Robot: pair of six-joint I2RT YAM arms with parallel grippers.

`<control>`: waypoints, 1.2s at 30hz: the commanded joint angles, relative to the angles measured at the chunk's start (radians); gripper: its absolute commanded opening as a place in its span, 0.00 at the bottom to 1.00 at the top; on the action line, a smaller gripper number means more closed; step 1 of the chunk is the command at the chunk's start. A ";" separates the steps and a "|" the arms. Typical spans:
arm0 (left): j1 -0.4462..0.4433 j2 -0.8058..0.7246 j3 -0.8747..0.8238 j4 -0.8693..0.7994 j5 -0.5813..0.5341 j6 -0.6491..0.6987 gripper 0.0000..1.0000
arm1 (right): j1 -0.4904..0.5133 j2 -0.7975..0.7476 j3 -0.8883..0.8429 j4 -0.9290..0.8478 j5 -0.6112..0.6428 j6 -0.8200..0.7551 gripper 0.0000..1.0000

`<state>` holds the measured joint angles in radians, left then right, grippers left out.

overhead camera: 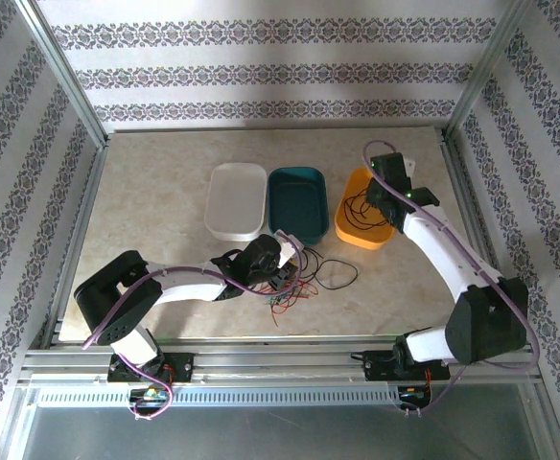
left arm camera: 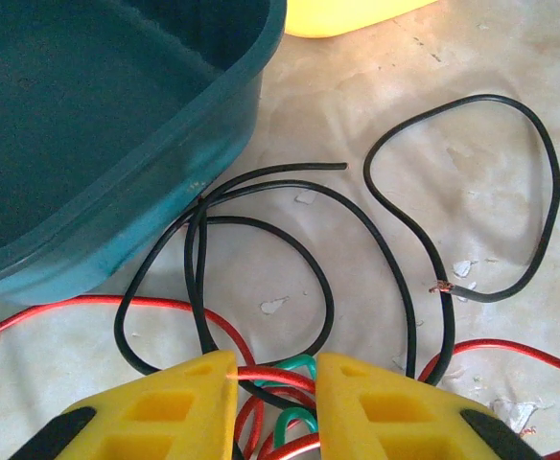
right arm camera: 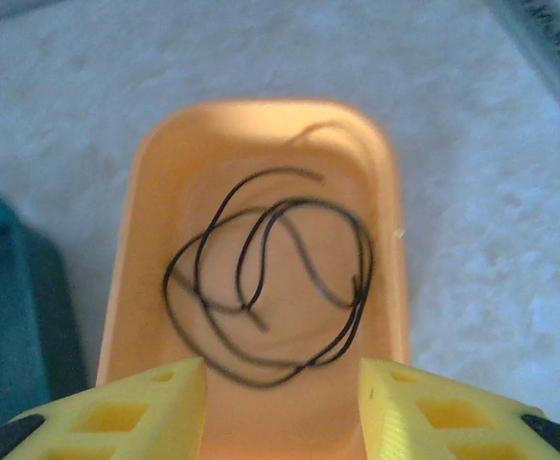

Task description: Untangle the cables

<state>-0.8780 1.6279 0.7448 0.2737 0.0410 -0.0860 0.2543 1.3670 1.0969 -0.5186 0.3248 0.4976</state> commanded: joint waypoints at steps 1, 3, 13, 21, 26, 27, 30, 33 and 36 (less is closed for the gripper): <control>-0.024 0.019 0.025 -0.008 -0.010 0.007 0.27 | 0.061 -0.064 -0.091 -0.013 -0.159 -0.064 0.45; -0.024 0.024 0.027 -0.008 -0.008 0.009 0.27 | 0.109 -0.085 -0.143 -0.014 -0.259 -0.068 0.45; -0.024 0.018 0.027 -0.014 -0.036 0.022 0.27 | 0.302 0.044 -0.269 0.024 -0.572 -0.100 0.43; -0.024 0.007 0.018 -0.017 -0.037 0.006 0.27 | 0.328 0.143 -0.225 0.054 -0.578 -0.104 0.48; -0.024 -0.002 0.014 -0.019 -0.035 0.005 0.27 | 0.338 0.211 -0.198 0.029 -0.507 -0.067 0.49; -0.024 -0.003 0.014 -0.019 -0.036 0.006 0.27 | 0.340 0.224 -0.191 0.017 -0.485 -0.058 0.49; -0.023 -0.002 0.018 -0.025 -0.032 0.009 0.27 | 0.352 0.240 -0.190 0.000 -0.437 -0.043 0.48; -0.024 -0.002 0.022 -0.032 -0.027 0.013 0.27 | 0.359 0.235 -0.204 -0.001 -0.425 -0.031 0.48; -0.024 0.001 0.024 -0.037 -0.024 0.019 0.27 | 0.366 0.224 -0.212 -0.004 -0.425 -0.024 0.47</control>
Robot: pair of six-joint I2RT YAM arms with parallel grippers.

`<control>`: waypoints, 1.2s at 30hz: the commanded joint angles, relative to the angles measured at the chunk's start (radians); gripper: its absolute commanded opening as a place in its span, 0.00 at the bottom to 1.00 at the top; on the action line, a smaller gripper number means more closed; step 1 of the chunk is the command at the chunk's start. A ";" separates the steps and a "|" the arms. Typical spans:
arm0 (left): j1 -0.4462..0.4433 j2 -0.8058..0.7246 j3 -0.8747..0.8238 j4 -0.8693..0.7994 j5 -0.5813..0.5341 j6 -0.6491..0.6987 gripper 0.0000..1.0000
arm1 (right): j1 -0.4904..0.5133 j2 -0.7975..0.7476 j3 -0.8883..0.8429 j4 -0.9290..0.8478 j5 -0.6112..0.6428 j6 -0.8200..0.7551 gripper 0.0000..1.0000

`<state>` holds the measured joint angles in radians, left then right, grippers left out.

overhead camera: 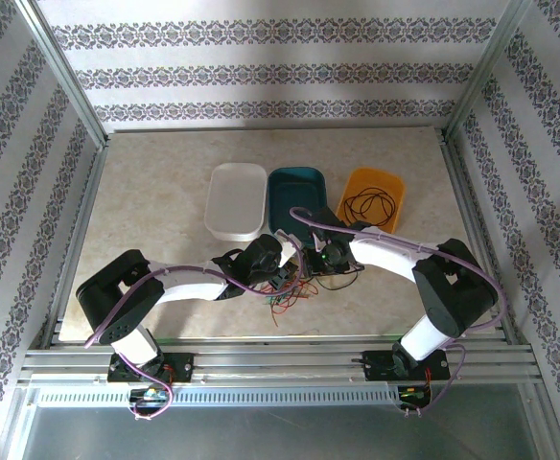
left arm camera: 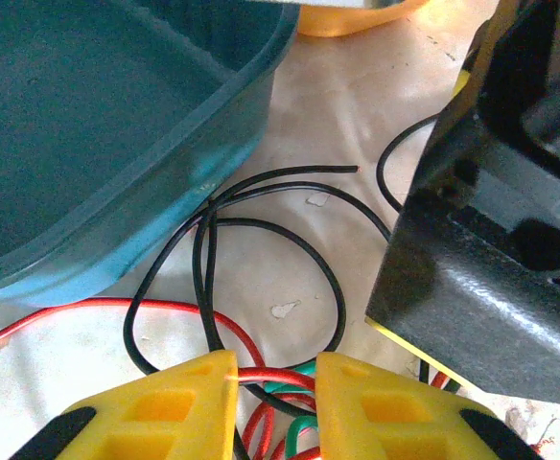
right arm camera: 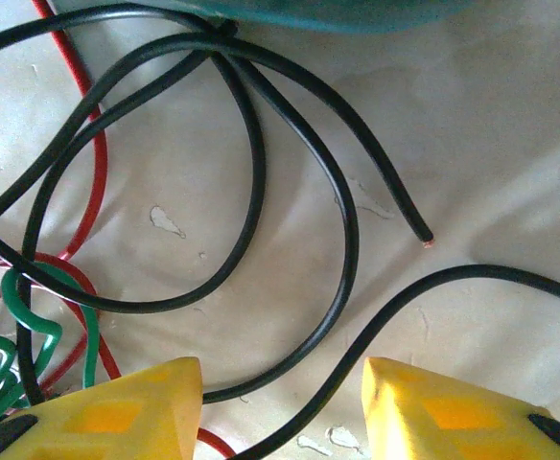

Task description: Untangle the cables

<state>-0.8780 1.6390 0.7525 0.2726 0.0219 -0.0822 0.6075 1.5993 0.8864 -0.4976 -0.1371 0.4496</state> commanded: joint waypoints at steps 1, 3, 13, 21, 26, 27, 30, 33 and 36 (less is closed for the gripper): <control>-0.024 -0.009 0.017 -0.036 -0.004 0.017 0.27 | 0.017 -0.011 -0.004 -0.025 0.035 0.023 0.46; -0.024 -0.005 0.020 -0.038 -0.004 0.020 0.27 | 0.020 -0.015 -0.010 -0.023 0.033 0.025 0.45; -0.024 0.005 0.025 -0.029 0.002 0.009 0.27 | 0.019 -0.036 -0.025 -0.016 0.002 0.022 0.06; -0.024 0.012 0.028 -0.029 0.010 0.013 0.27 | 0.010 -0.199 -0.007 -0.036 0.108 0.045 0.00; -0.024 0.018 0.030 -0.031 0.010 0.015 0.27 | -0.006 -0.332 0.052 -0.061 0.204 0.034 0.00; -0.024 0.019 0.030 -0.032 0.010 0.015 0.27 | -0.015 -0.362 0.067 -0.068 0.224 0.027 0.00; -0.024 0.020 0.027 -0.029 0.010 0.012 0.27 | -0.050 -0.448 0.109 -0.075 0.293 0.005 0.00; -0.024 0.023 0.025 -0.030 0.009 0.012 0.27 | -0.111 -0.531 0.150 -0.076 0.341 -0.026 0.00; -0.024 0.025 0.024 -0.026 0.008 0.009 0.27 | -0.202 -0.594 0.192 -0.079 0.362 -0.050 0.00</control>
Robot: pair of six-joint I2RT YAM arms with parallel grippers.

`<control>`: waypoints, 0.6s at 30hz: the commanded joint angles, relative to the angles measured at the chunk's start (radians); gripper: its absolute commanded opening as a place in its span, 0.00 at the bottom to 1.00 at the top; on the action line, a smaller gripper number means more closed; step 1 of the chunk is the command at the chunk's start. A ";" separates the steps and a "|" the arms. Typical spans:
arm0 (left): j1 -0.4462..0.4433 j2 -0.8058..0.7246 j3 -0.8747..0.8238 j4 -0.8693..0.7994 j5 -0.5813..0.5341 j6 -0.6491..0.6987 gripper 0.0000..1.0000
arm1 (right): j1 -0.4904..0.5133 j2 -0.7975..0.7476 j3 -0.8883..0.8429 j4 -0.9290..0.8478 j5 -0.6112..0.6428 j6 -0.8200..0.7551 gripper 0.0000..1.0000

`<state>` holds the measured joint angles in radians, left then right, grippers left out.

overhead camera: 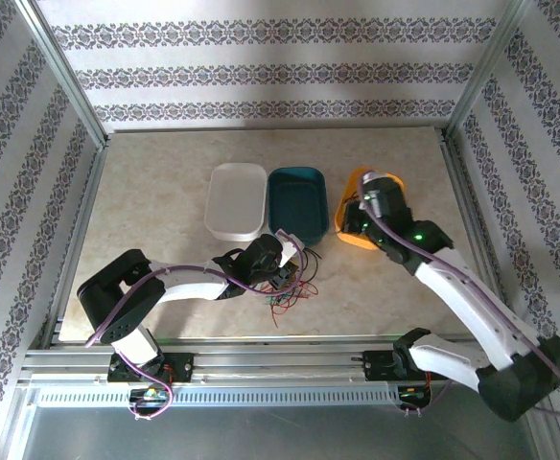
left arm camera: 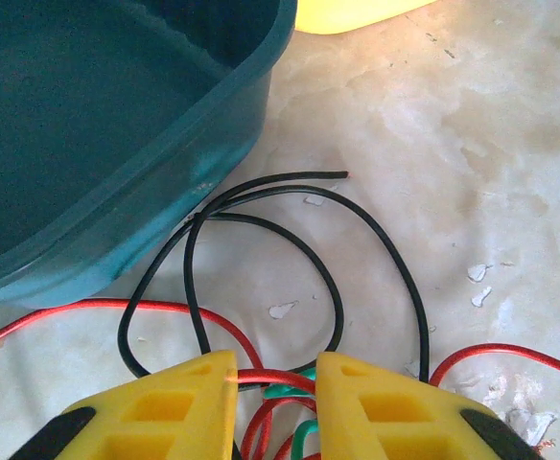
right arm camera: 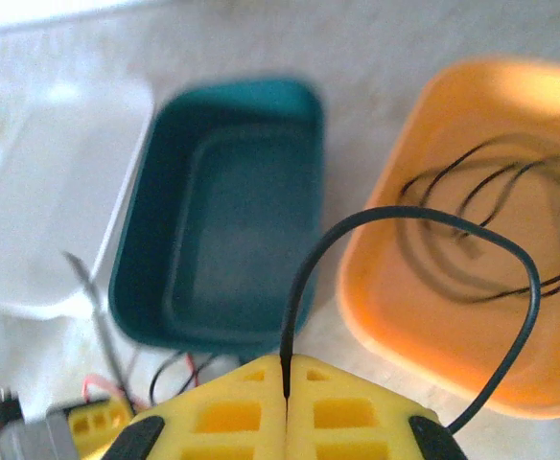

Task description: Untangle the cables

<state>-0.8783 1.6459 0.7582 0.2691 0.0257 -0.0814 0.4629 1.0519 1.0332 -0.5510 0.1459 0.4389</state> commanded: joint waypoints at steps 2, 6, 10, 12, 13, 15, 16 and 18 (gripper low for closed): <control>-0.024 0.018 0.015 -0.021 0.003 0.006 0.27 | -0.123 -0.070 0.071 -0.027 0.091 -0.053 0.00; -0.024 0.025 0.015 -0.016 0.005 0.007 0.27 | -0.217 -0.041 0.107 -0.017 0.156 -0.071 0.00; -0.024 0.025 0.021 -0.019 0.006 0.009 0.27 | -0.245 0.061 0.145 -0.039 0.290 -0.074 0.00; -0.025 0.023 0.021 -0.015 0.006 0.006 0.27 | -0.245 0.117 0.162 -0.050 0.363 -0.078 0.00; -0.025 0.024 0.022 -0.015 0.008 0.005 0.27 | -0.245 0.149 0.171 -0.055 0.403 -0.082 0.00; -0.025 0.025 0.025 -0.018 0.012 0.006 0.27 | -0.245 0.215 0.199 -0.085 0.482 -0.076 0.00; -0.025 0.026 0.026 -0.019 0.011 0.007 0.27 | -0.242 0.250 0.213 -0.098 0.525 -0.076 0.00; -0.025 0.028 0.027 -0.019 0.015 0.011 0.27 | -0.243 0.309 0.229 -0.110 0.583 -0.077 0.00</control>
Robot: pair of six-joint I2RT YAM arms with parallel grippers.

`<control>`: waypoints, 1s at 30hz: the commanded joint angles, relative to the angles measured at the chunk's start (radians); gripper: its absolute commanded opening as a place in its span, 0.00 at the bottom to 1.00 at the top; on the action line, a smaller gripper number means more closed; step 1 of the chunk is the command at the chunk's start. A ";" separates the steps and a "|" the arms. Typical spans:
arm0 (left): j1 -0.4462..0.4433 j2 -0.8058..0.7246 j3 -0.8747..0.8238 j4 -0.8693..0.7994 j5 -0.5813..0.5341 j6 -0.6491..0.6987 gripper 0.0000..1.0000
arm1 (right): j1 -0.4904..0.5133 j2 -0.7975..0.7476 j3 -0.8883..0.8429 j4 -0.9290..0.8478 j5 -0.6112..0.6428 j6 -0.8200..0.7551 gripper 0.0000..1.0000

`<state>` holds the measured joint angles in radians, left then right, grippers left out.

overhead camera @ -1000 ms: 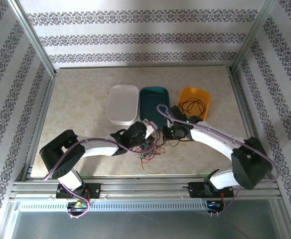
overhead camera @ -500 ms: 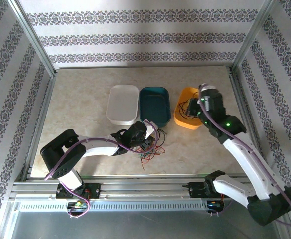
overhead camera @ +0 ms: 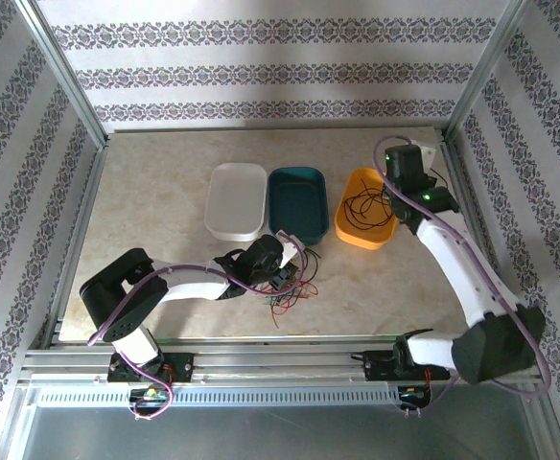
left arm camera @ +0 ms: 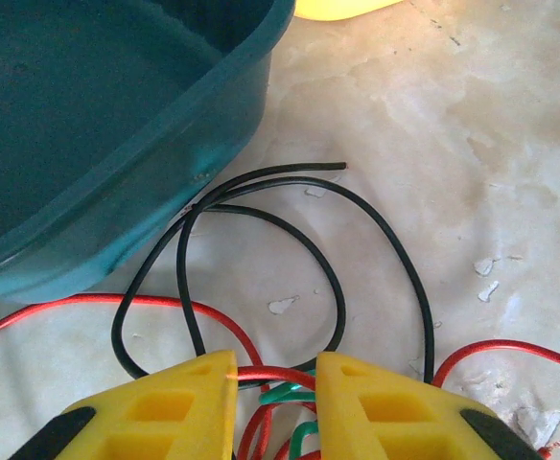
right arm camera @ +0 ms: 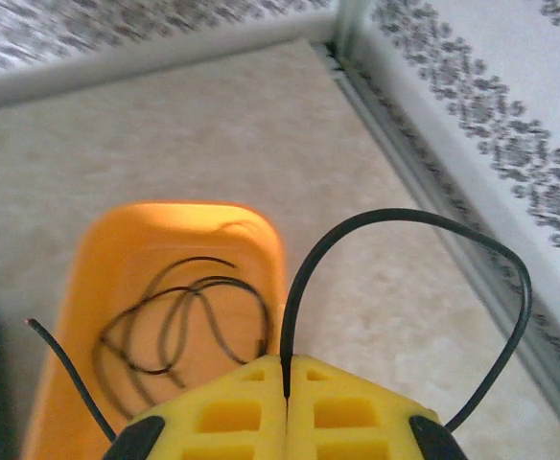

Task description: Untangle the cables

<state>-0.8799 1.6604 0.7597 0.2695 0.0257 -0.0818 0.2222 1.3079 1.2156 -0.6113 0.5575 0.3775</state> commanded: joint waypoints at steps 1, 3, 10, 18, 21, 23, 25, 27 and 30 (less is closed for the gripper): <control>-0.024 0.014 0.027 -0.019 0.016 0.014 0.27 | -0.002 0.085 0.053 -0.052 0.192 -0.015 0.00; -0.024 0.016 0.030 -0.021 0.016 0.017 0.27 | 0.001 0.138 0.058 -0.053 0.200 -0.007 0.00; -0.024 0.009 0.032 -0.029 0.016 0.012 0.27 | 0.005 0.252 0.046 0.021 -0.140 -0.027 0.00; -0.025 -0.002 0.015 -0.017 0.006 0.003 0.28 | 0.012 0.356 0.065 0.038 -0.465 -0.059 0.00; -0.025 -0.004 0.015 -0.018 0.001 0.004 0.28 | 0.014 0.398 0.080 0.038 -0.563 -0.080 0.00; -0.026 -0.005 0.015 -0.018 -0.001 0.005 0.28 | 0.014 0.427 0.087 0.042 -0.635 -0.096 0.00; -0.027 -0.006 0.016 -0.019 -0.001 0.004 0.28 | 0.013 0.448 0.090 0.049 -0.686 -0.106 0.00; -0.030 -0.008 0.016 -0.021 -0.004 0.003 0.28 | 0.013 0.458 0.087 0.057 -0.668 -0.095 0.00; -0.031 -0.013 0.014 -0.021 -0.008 0.002 0.28 | 0.010 0.465 0.089 0.052 -0.536 -0.064 0.00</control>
<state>-0.8848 1.6638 0.7708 0.2687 0.0254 -0.0822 0.2272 1.7599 1.2766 -0.5682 -0.0326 0.3038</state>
